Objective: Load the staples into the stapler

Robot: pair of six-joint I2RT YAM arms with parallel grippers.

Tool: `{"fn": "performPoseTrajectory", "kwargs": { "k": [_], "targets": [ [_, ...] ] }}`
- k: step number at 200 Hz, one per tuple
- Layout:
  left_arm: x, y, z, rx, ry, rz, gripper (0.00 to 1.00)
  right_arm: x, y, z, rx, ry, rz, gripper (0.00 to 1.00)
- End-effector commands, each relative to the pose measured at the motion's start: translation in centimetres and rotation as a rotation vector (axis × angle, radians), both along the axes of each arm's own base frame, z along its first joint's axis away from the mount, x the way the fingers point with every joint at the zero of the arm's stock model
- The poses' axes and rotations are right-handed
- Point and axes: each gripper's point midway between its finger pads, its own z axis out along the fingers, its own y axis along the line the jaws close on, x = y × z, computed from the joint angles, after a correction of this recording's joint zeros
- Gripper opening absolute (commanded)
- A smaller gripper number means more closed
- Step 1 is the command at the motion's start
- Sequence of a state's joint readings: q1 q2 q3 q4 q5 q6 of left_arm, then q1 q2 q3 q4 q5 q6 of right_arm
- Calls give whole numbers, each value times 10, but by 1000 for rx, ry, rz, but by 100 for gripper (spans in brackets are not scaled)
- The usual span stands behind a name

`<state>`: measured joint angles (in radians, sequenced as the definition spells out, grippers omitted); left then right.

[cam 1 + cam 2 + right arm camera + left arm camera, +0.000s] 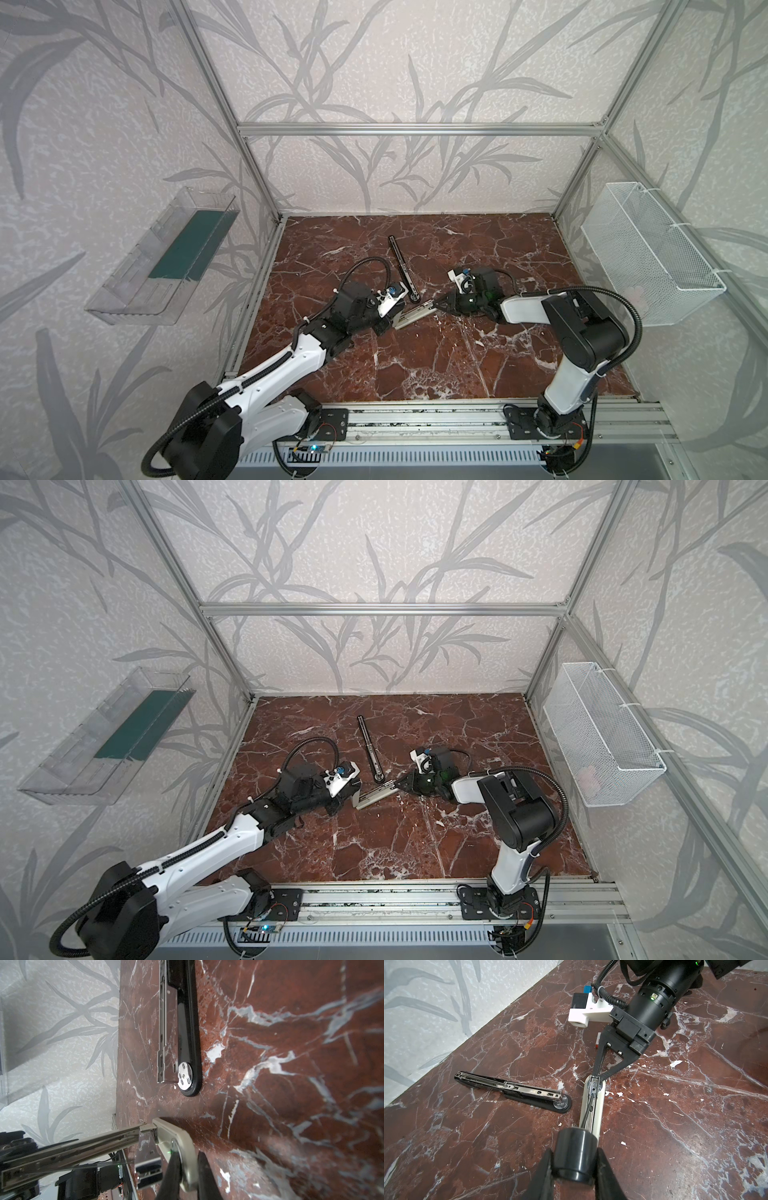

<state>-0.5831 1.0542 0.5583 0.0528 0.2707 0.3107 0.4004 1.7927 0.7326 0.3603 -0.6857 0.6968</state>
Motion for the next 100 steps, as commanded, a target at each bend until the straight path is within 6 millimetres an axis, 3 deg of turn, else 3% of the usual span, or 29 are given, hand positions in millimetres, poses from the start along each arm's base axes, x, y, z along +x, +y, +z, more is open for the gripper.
{"fn": "performPoseTrajectory", "kwargs": {
  "k": [1,100],
  "targets": [
    [19,24,38,-36,-161,151,0,-20,-73,-84,-349,219,-203,0],
    [2,57,25,22,-131,259,0,-16,-85,-96,-354,244,-257,0]
  ]
}}
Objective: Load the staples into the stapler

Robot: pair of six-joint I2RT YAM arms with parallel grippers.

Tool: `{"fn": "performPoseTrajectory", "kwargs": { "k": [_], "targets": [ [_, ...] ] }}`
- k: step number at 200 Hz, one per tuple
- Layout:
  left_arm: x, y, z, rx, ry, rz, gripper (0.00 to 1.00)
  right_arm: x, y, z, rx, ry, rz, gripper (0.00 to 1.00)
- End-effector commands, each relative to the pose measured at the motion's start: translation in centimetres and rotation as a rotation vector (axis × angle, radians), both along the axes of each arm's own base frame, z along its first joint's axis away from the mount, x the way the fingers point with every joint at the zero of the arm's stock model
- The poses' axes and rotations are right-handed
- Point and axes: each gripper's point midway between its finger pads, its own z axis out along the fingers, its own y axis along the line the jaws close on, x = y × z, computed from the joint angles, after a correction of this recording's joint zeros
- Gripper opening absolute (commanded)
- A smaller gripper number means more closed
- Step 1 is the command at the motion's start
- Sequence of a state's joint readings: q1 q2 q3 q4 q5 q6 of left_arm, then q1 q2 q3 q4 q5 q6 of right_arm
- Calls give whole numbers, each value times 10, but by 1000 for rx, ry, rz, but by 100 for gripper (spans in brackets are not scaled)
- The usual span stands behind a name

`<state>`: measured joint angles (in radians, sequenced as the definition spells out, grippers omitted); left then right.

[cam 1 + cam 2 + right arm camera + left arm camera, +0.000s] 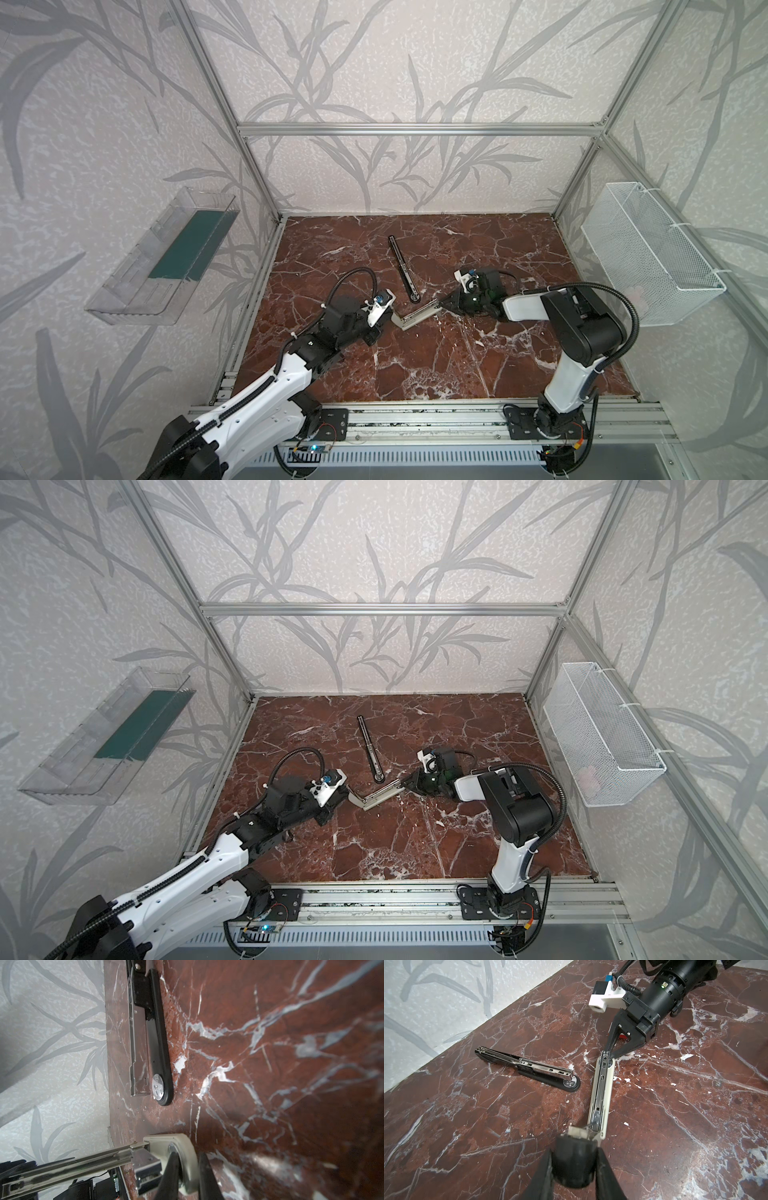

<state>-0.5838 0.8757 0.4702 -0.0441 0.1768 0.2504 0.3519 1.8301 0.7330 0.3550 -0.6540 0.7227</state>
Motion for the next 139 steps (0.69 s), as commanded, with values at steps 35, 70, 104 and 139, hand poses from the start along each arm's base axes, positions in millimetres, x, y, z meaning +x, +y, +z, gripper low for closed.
{"fn": "performPoseTrajectory", "kwargs": {
  "k": [35,70,104,139],
  "targets": [
    [12,38,23,85,-110,167,0,-24,-67,-80,-310,201,-183,0],
    [3,42,17,111,-94,149,0,-21,-66,-79,-288,190,-182,0],
    [5,36,29,59,-114,144,0,-20,-64,-76,-274,174,-182,0],
    [12,21,32,-51,-37,155,22,-20,-56,-67,-216,143,-175,0]
  ]
}}
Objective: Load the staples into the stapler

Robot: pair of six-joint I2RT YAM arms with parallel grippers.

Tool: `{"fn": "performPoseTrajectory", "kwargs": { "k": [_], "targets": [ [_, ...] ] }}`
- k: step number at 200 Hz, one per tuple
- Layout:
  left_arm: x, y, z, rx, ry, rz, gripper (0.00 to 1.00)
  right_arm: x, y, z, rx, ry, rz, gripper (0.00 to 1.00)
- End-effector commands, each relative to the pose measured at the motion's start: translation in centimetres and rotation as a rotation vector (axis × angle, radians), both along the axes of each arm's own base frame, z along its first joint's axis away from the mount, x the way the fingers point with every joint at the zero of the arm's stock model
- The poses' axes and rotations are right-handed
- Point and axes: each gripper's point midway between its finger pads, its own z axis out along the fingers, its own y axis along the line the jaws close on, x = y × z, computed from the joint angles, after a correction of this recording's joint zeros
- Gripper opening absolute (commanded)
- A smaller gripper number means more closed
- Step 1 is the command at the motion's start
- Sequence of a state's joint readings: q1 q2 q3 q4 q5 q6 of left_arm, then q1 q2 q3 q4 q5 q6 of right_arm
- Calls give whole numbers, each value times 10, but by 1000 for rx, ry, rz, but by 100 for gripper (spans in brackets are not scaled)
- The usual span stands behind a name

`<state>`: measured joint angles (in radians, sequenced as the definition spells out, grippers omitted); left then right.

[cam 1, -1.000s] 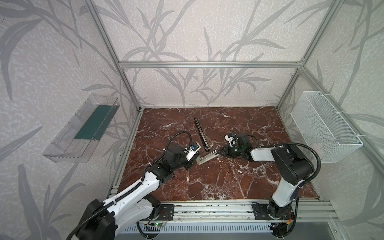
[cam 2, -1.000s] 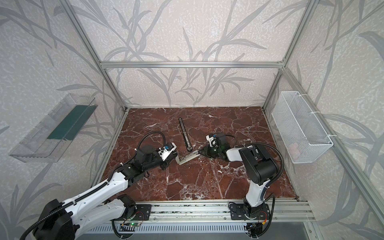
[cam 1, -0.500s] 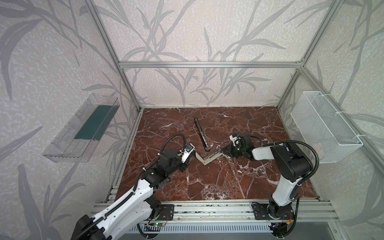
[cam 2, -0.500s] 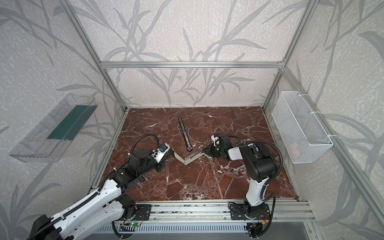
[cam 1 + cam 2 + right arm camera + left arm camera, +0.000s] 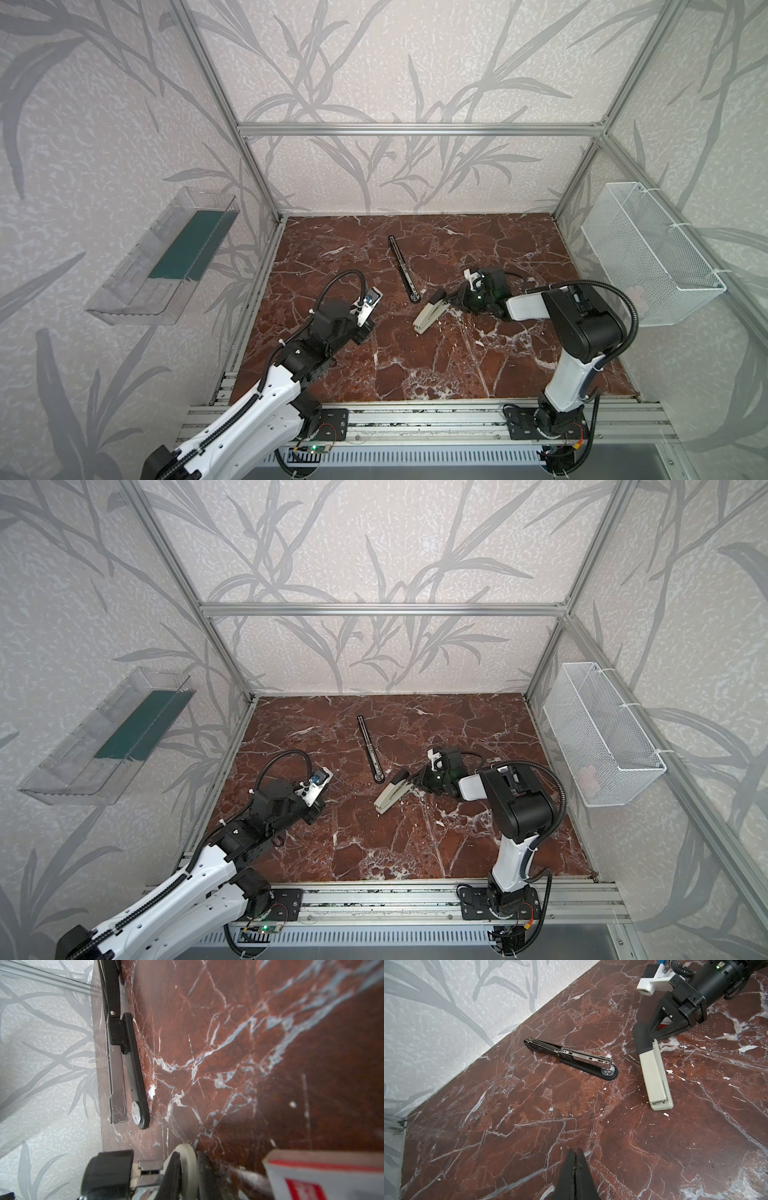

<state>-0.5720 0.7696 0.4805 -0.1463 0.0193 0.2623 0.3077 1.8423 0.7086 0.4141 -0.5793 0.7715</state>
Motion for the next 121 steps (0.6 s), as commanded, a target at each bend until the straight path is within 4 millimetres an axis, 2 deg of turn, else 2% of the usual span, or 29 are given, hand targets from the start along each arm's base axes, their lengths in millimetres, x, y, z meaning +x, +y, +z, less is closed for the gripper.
{"fn": "performPoseTrajectory", "kwargs": {
  "k": [1,14,32,50,92,121],
  "targets": [
    [8,-14,20,-125,16,10,23,-37,-32,-58,-178,155,-52,0],
    [11,-24,23,-212,47,14,35,-37,-24,-52,-155,121,-27,0],
    [6,-46,23,-278,76,-79,35,-36,-13,-45,-102,74,-8,0],
    [8,-58,17,-283,93,-83,35,-36,-7,-40,-61,40,3,0],
    [3,-79,-2,-304,211,-93,31,-45,-5,-30,-86,-36,43,24],
    [0,-91,-13,-315,249,-72,30,-54,-16,-29,-172,-49,52,31]
  ]
}}
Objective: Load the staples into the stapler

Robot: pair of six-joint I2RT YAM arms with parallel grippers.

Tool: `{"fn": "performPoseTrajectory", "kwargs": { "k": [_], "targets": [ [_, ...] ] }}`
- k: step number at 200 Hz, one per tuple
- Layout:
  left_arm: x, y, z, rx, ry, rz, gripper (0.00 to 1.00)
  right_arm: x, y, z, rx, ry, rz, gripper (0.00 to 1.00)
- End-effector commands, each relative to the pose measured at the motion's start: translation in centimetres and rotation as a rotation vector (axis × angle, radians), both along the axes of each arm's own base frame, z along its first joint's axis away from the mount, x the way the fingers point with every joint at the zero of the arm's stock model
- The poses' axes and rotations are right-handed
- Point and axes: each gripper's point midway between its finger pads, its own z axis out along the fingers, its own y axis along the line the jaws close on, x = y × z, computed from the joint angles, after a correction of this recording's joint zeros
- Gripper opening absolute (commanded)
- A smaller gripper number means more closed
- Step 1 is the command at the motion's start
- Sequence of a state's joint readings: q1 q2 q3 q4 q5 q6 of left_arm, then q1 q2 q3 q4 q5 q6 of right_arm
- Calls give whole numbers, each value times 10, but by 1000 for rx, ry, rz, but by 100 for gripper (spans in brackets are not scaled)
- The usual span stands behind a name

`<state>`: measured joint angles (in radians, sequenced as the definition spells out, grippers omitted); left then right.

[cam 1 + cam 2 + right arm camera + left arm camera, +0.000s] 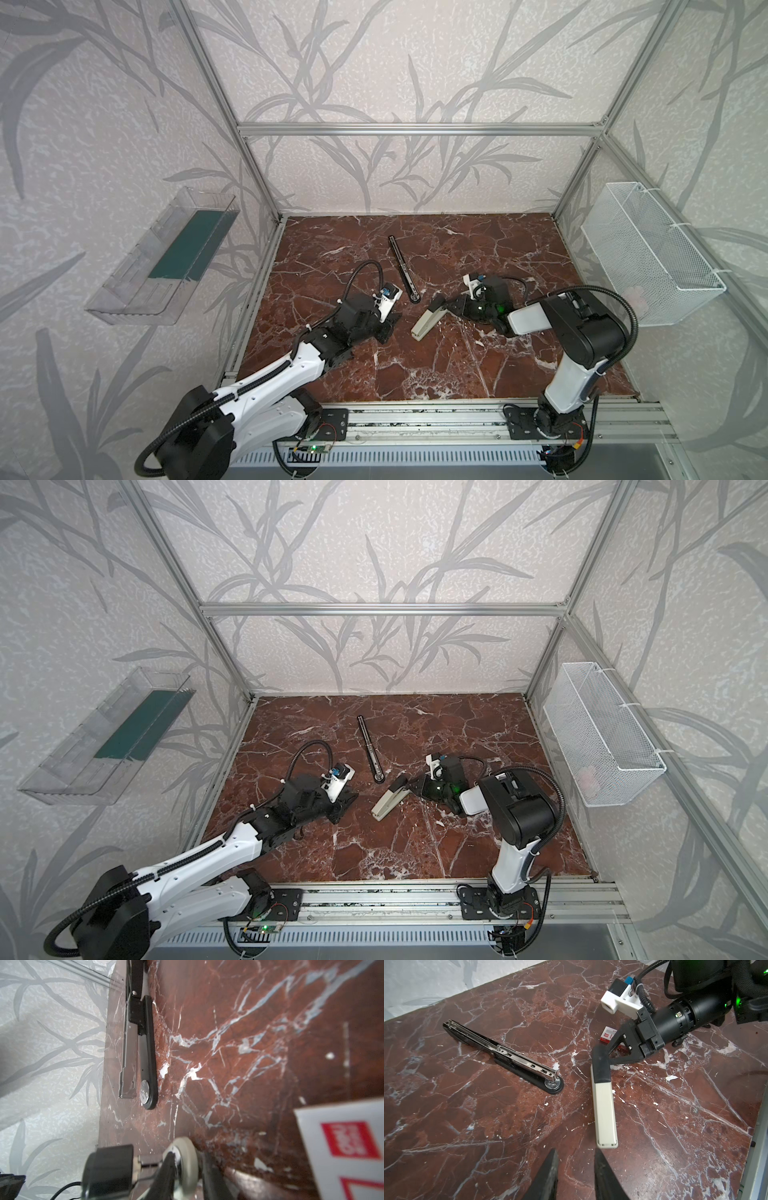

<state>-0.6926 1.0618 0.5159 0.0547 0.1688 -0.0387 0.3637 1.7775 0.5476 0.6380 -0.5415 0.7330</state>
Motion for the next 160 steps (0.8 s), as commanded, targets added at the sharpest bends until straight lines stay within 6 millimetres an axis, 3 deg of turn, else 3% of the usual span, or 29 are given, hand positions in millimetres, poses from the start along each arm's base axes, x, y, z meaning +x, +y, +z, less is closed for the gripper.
{"fn": "performPoseTrajectory", "kwargs": {
  "k": [1,16,50,73,113,135,160],
  "targets": [
    [4,-16,15,-79,8,30,30,-30,-25,-37,-178,103,-11,31],
    [2,-23,7,-69,28,36,30,-35,-32,-40,-248,90,16,34],
    [-6,-42,-8,-48,98,19,30,-35,-42,-14,-309,20,15,34],
    [-17,-53,-23,-5,104,-11,35,-35,-42,8,-334,-16,49,40],
    [-2,-37,-36,-17,115,155,39,-43,-25,34,-345,6,131,47],
    [16,-7,-47,57,107,348,39,-45,-14,41,-334,32,153,47],
    [21,0,-68,153,168,380,37,-43,-2,46,-298,46,159,48]
  ]
}}
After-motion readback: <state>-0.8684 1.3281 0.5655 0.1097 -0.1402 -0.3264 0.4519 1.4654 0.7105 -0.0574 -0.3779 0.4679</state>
